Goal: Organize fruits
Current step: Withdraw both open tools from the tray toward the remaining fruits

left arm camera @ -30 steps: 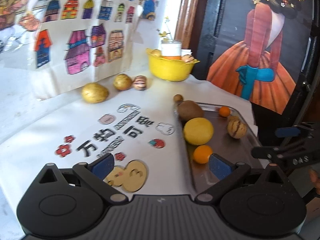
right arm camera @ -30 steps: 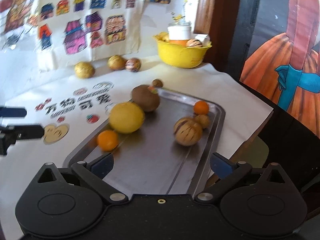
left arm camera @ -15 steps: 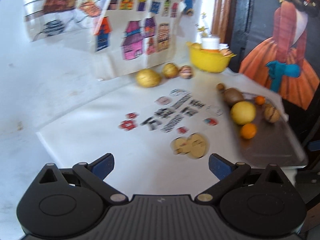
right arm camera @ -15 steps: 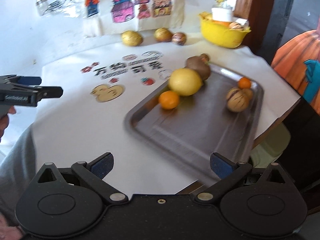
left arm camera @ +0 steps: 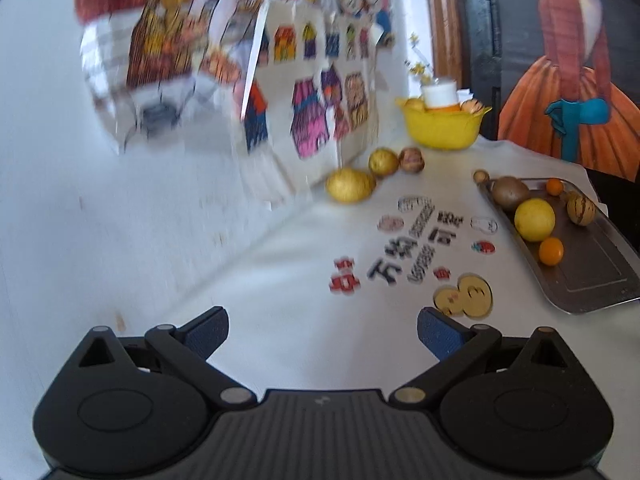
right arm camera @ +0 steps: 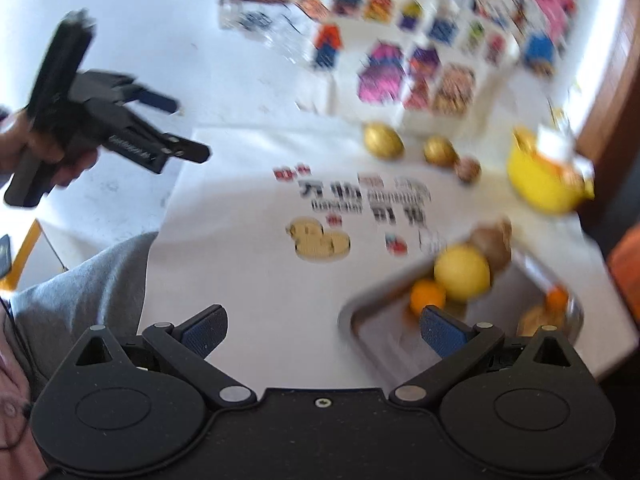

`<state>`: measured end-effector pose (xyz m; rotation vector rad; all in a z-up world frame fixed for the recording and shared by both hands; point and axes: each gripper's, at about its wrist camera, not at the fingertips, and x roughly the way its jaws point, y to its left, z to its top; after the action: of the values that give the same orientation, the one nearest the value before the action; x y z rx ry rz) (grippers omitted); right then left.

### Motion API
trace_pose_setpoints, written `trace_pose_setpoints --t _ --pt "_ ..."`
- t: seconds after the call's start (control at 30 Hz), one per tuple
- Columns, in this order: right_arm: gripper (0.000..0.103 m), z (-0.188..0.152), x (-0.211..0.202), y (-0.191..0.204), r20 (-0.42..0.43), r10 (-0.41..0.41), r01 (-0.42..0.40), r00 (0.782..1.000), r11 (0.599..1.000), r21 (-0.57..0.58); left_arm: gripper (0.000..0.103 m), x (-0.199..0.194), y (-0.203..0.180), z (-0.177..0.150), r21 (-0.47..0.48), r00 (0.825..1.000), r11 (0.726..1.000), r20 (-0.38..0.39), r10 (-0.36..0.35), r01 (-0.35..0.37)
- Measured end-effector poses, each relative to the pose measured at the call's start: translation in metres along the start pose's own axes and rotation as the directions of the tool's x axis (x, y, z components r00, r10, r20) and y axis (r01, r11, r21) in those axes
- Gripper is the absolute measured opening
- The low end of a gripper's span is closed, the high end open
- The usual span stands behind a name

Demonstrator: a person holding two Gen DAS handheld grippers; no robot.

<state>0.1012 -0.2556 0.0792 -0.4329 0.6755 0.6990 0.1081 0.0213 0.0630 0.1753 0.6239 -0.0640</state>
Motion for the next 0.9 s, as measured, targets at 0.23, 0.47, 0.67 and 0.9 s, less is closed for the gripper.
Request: trace_pose_setpoints --t 0.23,0.47,0.67,0.9 --pt "0.102 0.032 0.013 -0.039 0.084 0.002 -0.002 0.996 1.0 -0.01 0.103 0.011 0.003 0.037 0.116 0.997 0.993 0.075 0.02 -0.028" --pt "0.102 0.059 0.048 -0.098 0.136 -0.045 0.027 0.99 0.992 0.125 0.103 0.051 -0.003 0.064 0.203 0.993 0.979 0.116 -0.015 -0.009" --pt "0.102 0.067 0.078 -0.143 0.12 -0.089 0.065 0.989 0.98 0.19 0.103 0.101 -0.006 0.073 0.235 0.994 0.971 0.093 -0.06 0.036" --pt "0.102 0.072 0.119 -0.174 0.032 -0.121 0.113 0.992 0.976 0.187 0.103 0.144 -0.013 0.084 0.301 0.985 0.95 0.116 -0.127 0.087"
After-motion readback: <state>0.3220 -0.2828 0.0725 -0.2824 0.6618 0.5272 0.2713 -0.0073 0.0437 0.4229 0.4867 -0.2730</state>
